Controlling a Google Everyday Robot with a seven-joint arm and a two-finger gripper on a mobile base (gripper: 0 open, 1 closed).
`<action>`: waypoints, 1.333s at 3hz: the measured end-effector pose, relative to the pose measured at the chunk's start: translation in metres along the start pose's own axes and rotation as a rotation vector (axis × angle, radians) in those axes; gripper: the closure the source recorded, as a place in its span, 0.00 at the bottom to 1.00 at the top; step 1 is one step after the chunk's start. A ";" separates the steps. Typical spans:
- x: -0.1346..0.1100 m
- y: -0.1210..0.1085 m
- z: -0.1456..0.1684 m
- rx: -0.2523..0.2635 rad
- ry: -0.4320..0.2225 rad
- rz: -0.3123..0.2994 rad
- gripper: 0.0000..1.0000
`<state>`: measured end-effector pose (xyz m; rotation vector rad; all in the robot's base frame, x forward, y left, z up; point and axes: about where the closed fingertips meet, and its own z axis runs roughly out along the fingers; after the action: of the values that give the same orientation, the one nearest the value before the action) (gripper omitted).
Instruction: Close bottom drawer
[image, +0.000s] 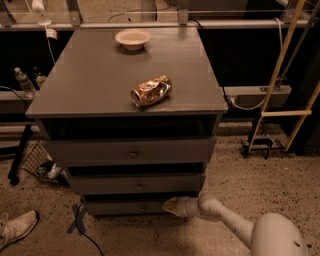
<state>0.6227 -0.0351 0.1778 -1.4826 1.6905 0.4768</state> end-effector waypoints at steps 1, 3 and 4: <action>0.000 0.000 0.000 0.000 0.000 0.000 1.00; 0.028 0.028 -0.044 -0.053 0.107 0.083 1.00; 0.053 0.047 -0.076 -0.048 0.169 0.168 1.00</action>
Offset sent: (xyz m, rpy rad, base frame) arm -0.0493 -0.0570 0.0006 -0.1027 0.1533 -0.0199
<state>0.5550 -0.1141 0.1715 -1.4556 1.9602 0.4960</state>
